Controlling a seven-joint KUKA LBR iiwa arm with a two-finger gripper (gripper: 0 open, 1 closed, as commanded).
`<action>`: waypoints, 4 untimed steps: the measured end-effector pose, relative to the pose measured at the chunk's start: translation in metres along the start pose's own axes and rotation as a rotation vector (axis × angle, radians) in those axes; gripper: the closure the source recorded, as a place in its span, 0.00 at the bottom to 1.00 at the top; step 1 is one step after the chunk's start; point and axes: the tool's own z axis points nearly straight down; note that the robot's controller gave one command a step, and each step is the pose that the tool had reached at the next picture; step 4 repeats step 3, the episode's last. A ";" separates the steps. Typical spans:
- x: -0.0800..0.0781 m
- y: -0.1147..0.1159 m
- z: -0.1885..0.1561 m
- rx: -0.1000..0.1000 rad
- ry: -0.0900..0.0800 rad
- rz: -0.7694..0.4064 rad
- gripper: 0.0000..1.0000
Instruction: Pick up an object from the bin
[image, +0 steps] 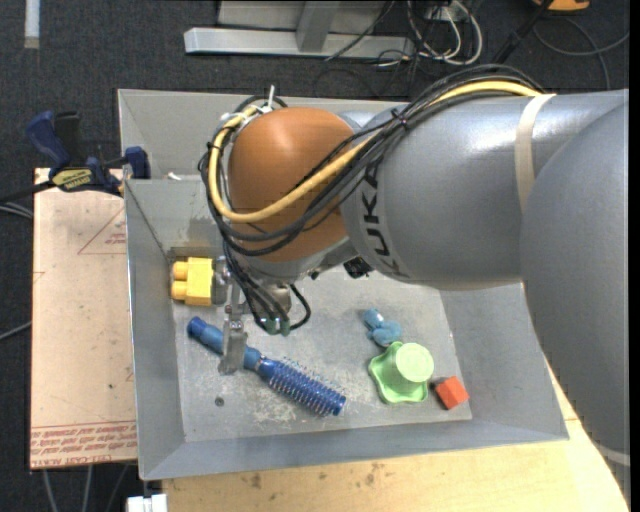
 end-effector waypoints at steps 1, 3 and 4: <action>-0.037 -0.037 0.130 0.001 -0.003 -0.329 0.00; -0.010 -0.002 -0.014 -0.003 -0.016 -0.334 1.00; -0.010 -0.002 -0.014 -0.003 -0.016 -0.334 1.00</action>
Offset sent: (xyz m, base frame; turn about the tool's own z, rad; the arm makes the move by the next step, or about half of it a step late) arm 0.0372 -0.0357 -0.1272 -0.3317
